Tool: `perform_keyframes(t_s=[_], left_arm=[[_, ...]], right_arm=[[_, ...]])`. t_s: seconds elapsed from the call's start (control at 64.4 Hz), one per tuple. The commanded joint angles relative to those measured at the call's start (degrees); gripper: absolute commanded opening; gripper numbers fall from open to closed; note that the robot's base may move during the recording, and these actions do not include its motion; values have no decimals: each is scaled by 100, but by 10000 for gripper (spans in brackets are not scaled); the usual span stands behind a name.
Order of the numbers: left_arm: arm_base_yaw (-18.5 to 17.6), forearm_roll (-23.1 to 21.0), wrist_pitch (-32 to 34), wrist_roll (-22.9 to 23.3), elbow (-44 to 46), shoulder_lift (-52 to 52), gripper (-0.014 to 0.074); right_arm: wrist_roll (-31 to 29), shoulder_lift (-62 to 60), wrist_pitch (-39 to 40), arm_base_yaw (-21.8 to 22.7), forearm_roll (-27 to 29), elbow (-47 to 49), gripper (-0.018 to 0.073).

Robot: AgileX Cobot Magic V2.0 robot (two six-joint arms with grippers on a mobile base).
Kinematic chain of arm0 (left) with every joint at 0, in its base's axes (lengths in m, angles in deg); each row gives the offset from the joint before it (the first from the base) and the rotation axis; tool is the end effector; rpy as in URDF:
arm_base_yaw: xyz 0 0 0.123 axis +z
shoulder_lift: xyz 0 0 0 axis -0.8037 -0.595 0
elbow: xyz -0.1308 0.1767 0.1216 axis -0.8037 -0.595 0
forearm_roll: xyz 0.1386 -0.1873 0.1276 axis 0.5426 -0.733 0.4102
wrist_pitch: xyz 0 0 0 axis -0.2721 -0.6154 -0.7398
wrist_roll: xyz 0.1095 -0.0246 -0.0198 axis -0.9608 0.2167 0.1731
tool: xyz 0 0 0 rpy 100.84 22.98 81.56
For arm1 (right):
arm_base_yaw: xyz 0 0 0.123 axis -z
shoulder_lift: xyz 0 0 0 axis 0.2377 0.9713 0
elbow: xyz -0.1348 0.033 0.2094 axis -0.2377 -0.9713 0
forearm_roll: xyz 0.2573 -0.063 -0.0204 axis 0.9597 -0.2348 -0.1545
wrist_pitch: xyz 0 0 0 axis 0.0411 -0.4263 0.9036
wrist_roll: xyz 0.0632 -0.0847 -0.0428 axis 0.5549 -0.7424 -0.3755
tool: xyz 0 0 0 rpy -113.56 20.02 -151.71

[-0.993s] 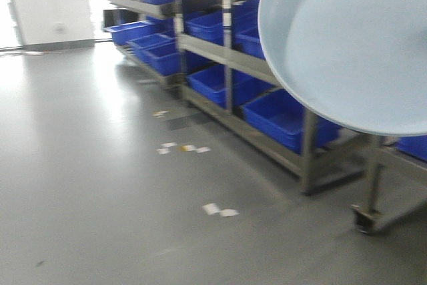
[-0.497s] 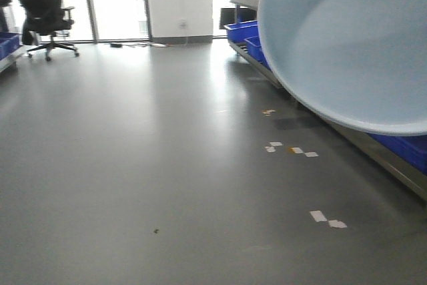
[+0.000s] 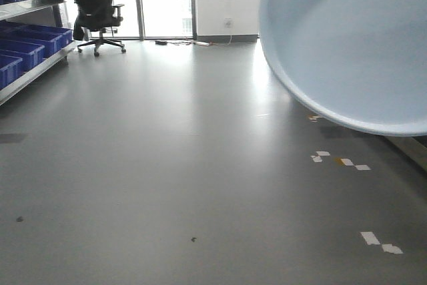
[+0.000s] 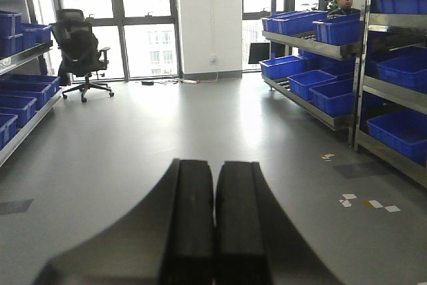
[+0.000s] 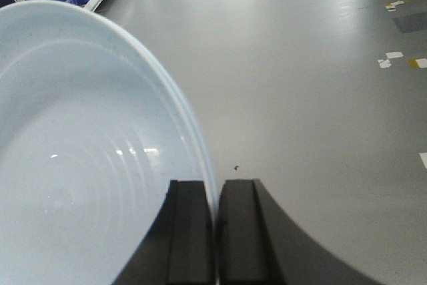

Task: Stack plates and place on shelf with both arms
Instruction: 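Drive the base away from the table holding the plates in the right gripper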

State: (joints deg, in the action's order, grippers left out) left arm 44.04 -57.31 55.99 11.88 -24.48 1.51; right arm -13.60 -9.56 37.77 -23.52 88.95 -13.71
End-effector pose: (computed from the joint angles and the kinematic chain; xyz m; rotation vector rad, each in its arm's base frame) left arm 0.1529 -0.0251 0.2747 0.1586 1.4798 -0.0888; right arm 0.1979 0.0359 0.2370 0.1218 1.8465 0.3540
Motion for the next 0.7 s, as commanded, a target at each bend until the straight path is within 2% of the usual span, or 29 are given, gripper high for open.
perform_keyframes(t_s=[0.0, 0.683], left_arm=[[9, -11, 511, 34, 204, -61, 83], [9, -11, 511, 34, 204, -61, 83]], right_arm=[[-17, -9, 519, 43, -15, 171, 30], [-17, -9, 519, 43, -15, 171, 30]])
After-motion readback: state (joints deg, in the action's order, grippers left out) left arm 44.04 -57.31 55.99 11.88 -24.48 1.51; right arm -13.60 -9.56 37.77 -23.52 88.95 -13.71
